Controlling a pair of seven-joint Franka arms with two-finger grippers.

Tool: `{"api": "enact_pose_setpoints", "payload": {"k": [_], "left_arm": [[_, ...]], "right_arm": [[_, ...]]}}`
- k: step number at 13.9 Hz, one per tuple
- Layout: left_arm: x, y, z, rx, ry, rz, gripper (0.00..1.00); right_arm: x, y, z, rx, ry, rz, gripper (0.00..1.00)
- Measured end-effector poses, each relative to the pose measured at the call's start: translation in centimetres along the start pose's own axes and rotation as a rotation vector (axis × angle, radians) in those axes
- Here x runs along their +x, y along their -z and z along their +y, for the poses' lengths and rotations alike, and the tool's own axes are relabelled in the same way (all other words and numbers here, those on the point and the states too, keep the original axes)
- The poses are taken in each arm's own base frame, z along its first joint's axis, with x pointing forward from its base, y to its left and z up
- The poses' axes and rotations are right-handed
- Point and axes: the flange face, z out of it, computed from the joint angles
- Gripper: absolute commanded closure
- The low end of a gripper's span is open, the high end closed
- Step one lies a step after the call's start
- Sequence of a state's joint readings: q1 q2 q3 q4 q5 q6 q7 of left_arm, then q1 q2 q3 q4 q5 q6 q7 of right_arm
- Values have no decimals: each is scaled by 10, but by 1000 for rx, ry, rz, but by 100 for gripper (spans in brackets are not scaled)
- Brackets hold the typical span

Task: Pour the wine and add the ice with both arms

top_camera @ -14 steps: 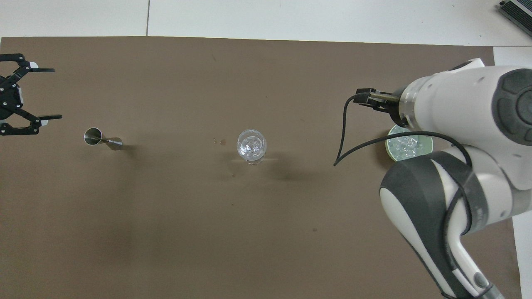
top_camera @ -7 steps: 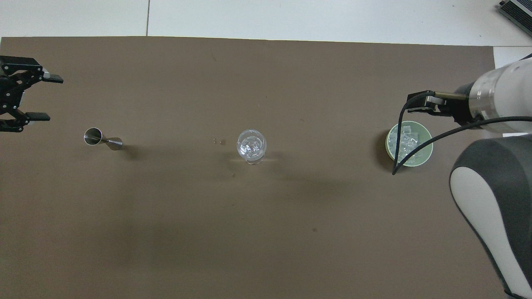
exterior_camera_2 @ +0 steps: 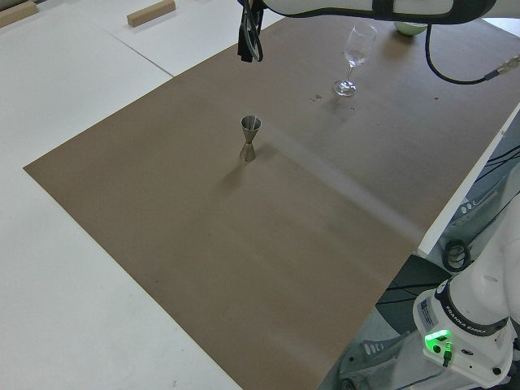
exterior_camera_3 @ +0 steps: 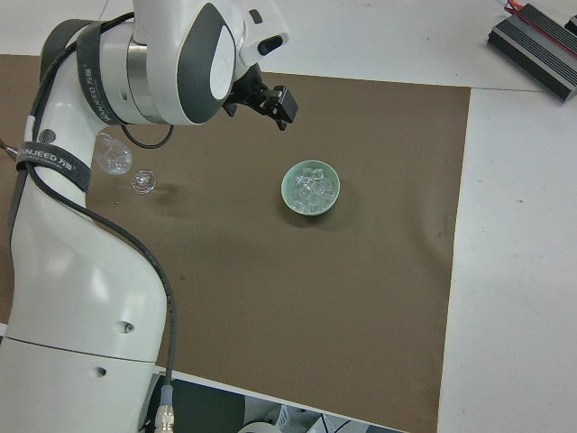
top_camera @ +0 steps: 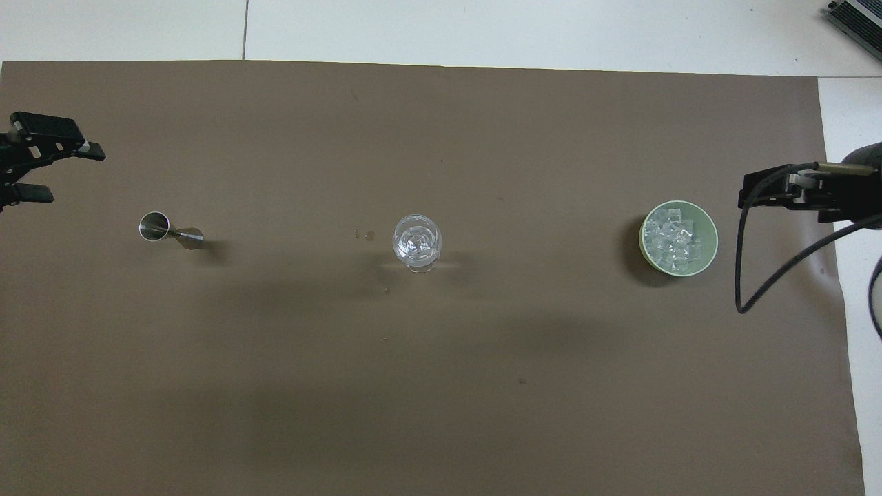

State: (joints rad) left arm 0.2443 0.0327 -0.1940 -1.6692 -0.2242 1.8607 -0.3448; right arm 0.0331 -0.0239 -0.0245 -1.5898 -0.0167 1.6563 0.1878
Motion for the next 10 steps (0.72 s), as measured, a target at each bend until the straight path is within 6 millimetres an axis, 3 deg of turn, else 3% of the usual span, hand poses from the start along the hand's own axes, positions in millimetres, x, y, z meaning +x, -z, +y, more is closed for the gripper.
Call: {"api": "enact_pose_setpoints", "payload": {"k": [6, 10], "left_arm": [[-22, -6, 34, 132, -203, 8, 0], [-25, -5, 38, 142, -223, 10, 0]], "right_arm": [[-4, 17, 36, -5, 14, -32, 0], [-9, 23, 38, -3, 15, -30, 0]]}}
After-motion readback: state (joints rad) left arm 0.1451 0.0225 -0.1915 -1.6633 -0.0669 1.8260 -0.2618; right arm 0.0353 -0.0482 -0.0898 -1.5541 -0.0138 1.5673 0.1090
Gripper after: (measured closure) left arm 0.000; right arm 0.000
